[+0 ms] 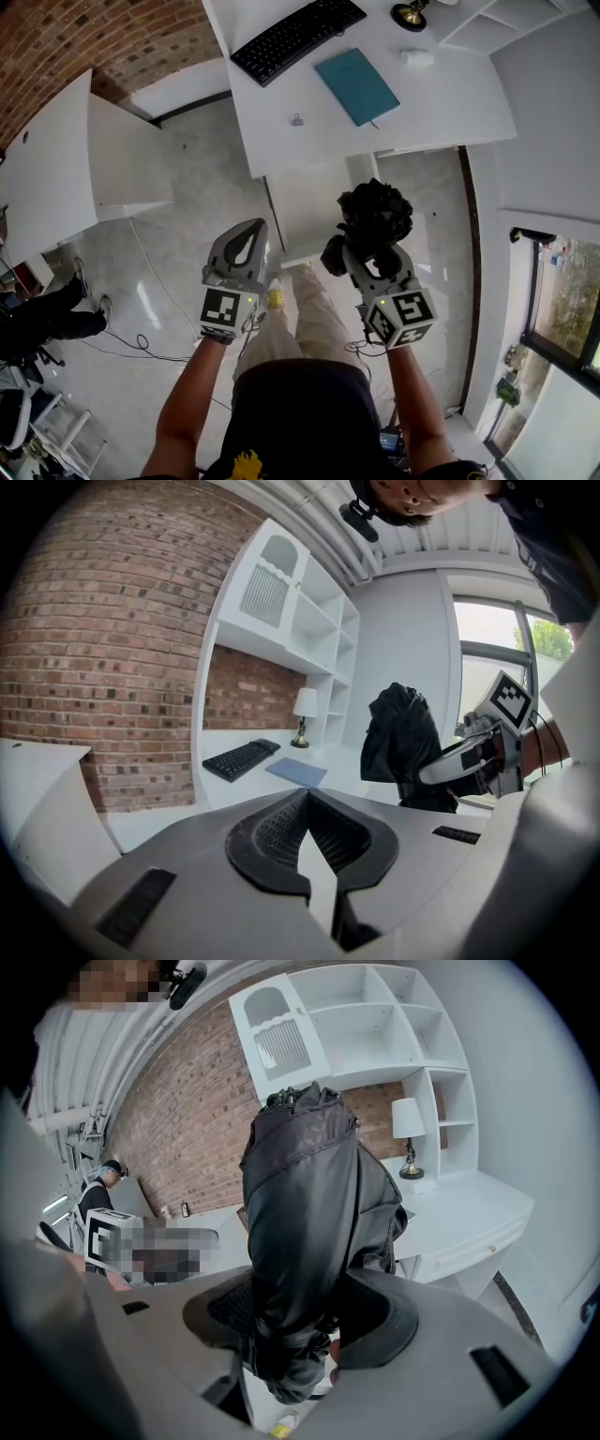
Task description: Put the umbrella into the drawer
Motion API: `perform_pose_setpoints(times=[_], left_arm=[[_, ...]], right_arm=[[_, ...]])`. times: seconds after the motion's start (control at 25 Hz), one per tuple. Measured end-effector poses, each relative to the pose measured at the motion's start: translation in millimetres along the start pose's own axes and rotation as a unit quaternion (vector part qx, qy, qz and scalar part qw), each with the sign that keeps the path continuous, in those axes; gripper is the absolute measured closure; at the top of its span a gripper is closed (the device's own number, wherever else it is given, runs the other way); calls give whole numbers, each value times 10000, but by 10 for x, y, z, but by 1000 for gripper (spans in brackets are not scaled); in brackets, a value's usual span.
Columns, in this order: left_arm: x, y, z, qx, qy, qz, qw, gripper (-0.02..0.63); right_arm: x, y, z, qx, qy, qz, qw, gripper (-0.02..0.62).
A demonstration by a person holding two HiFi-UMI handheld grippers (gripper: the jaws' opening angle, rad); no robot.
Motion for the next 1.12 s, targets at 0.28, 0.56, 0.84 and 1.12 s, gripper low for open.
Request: perform_pose_setpoints(times=[0.28,0.56,0.84,1.12], left_arm=[[127,41,274,13,213,95,9997,592],[232,15,526,28,230,-34,9997,592],[345,-40,752,164,299,4,9994,592],[429,-1,862,170,410,-56,9990,592]], right_arm=[[81,-135,229,-133,212,67,9997,365],[148,-378,500,-280,417,386,9980,365],[196,-549,714,-308,496,695,9959,365],[224,-643,998,-242,678,539,9959,365]])
Point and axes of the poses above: the fingertips, and each gripper's own axes: z forward along the fingers, y to its left, x out of its underside, the point moved 10 cm from there along -z, backward along the fingers, and after that the axes turned 9 degrees about y, right-handed, at the moved point
